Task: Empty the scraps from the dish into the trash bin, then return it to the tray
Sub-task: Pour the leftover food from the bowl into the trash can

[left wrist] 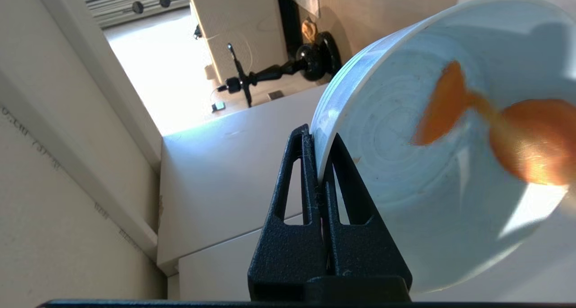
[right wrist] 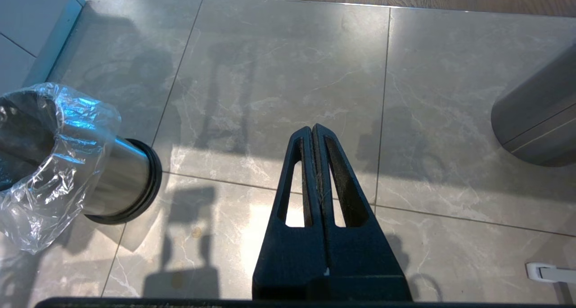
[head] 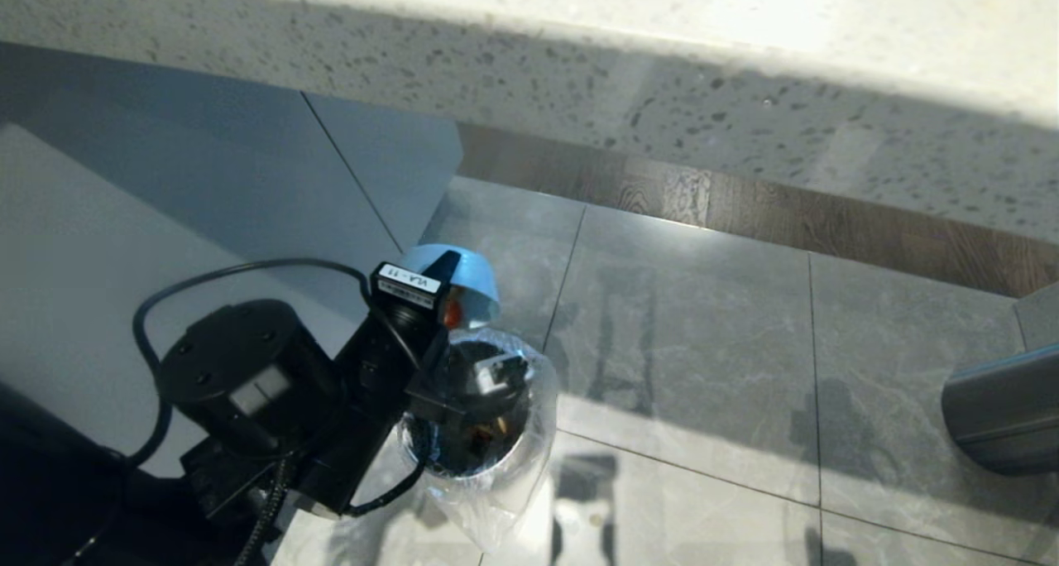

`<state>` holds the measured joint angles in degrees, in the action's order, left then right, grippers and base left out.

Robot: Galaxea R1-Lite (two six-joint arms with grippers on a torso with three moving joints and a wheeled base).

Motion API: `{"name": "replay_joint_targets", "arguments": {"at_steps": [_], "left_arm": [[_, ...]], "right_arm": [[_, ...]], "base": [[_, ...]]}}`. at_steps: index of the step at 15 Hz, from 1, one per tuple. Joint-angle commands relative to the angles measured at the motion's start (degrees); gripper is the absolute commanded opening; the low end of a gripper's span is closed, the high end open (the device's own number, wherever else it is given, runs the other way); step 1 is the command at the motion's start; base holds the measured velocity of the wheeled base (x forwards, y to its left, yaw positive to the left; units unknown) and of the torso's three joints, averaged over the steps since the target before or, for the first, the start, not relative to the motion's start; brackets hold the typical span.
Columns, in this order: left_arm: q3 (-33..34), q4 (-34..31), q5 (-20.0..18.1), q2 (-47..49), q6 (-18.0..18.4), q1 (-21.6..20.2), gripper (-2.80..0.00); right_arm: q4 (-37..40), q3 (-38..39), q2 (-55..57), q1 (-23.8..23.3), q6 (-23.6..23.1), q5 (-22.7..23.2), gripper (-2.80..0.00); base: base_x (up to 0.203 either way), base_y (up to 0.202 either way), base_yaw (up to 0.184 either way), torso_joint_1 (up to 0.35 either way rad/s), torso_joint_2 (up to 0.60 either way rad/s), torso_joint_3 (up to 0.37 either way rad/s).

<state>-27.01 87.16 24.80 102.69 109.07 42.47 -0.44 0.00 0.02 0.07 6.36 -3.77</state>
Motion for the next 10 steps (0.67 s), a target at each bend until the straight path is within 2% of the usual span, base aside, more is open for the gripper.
{"name": "replay_joint_targets", "arguments": {"at_steps": [1,10], "left_arm": [[0.06,2.80,0.16,-0.58,0.07,0.41,-2.80],[0.21,2.80,-0.06,-3.42,-1.54,0.73,-2.80]], "right_arm": [[0.00,0.00,-0.02,0.01,0.05,-0.01,-2.80],[0.00,0.00,-0.02,0.01,0.05,-0.01,-2.80]], "base": [[0.000,0.000,0.000,0.000,0.00,0.000],[0.000,0.000,0.000,0.000,0.00,0.000]]}}
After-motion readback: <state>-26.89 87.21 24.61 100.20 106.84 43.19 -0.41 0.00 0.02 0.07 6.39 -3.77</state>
